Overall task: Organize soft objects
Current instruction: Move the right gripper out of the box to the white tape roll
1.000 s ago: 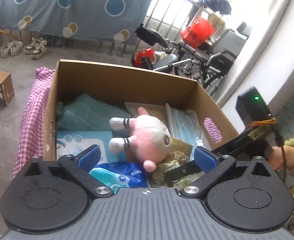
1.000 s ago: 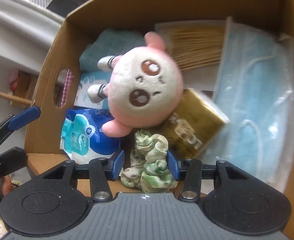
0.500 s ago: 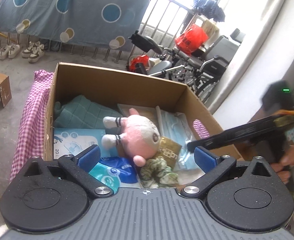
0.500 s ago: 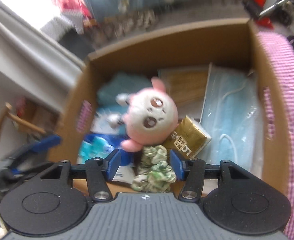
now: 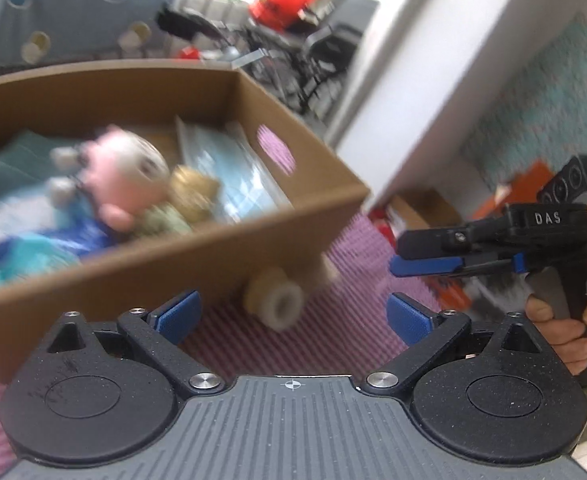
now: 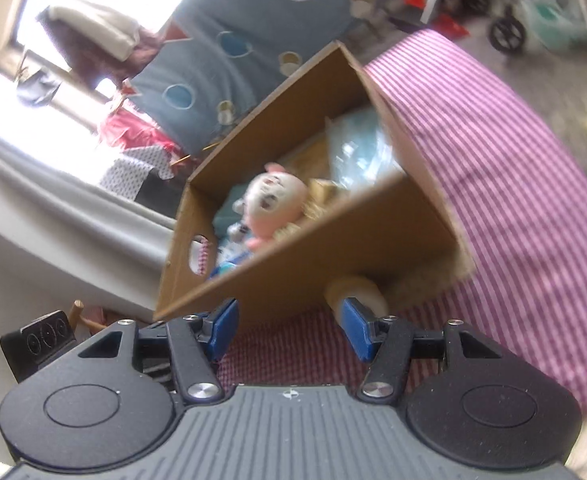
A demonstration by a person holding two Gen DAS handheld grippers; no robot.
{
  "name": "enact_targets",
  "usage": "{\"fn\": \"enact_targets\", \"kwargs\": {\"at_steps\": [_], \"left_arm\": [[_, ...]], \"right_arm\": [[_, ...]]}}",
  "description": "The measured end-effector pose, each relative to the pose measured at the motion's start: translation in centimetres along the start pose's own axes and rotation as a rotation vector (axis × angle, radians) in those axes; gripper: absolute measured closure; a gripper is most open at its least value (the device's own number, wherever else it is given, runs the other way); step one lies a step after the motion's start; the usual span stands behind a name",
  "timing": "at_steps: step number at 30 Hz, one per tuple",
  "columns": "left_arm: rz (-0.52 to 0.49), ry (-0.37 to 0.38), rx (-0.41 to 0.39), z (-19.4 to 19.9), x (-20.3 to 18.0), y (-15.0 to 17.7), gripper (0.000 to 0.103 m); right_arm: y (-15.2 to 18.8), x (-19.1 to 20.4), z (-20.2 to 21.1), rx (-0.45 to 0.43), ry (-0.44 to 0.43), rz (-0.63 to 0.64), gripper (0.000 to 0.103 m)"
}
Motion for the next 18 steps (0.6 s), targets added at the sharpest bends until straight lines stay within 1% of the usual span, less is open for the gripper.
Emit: {"fn": "enact_targets", "kwargs": {"at_steps": [2, 3, 5, 6, 8, 9, 12, 18], "left_arm": [[-0.023, 0.001, 0.036, -2.0, -0.8, 0.8, 0.013], [-0.036, -0.013, 0.059, -3.1, -0.8, 1.3, 0.02], [-0.053, -0.04, 0.107, -5.0, -0.8, 2.0, 0.029], [-0.053, -0.046, 0.132, -5.9, -0.7, 2.3, 0.031], [-0.04, -0.055, 0.166, -7.3, -0.3, 2.8, 0.034], [-0.035, -0.055, 0.171, -7.7, -0.1, 2.9, 0.036], [-0.033, -0.057, 0.177, -8.7, 0.2, 2.9, 0.04], [-0.105, -0.079, 0.196, -10.3, -0.1, 3.3, 0.041]], "right_arm": [[0.4, -1.0, -1.0, 0.009, 0.016, -0.004, 0.043], [0.6, -1.4, -1.7, 0.014, 0.031, 0.009, 0.044], [0.8, -1.9, -2.6, 0.012, 0.071, 0.052, 0.046], [1.1, -2.1, -3.0, 0.011, 0.092, 0.077, 0.048], [1.1, -2.3, -4.1, 0.007, 0.13, 0.12, 0.051], [1.0, -2.5, -4.6, 0.005, 0.144, 0.139, 0.053], [0.7, -3.0, -6.1, 0.018, 0.161, 0.168, 0.055], [0.5, -3.8, -8.1, 0.061, 0.179, 0.192, 0.064]]}}
Point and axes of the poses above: each gripper's, at about its wrist camera, not at the fingertips, and z roughly against the way its jaws point, x to its left, y to its underside, the point moved 5 cm from there along -z, roughly the way its jaws point, and after that the axes turned 9 degrees about -z, right-handed, at the moved point
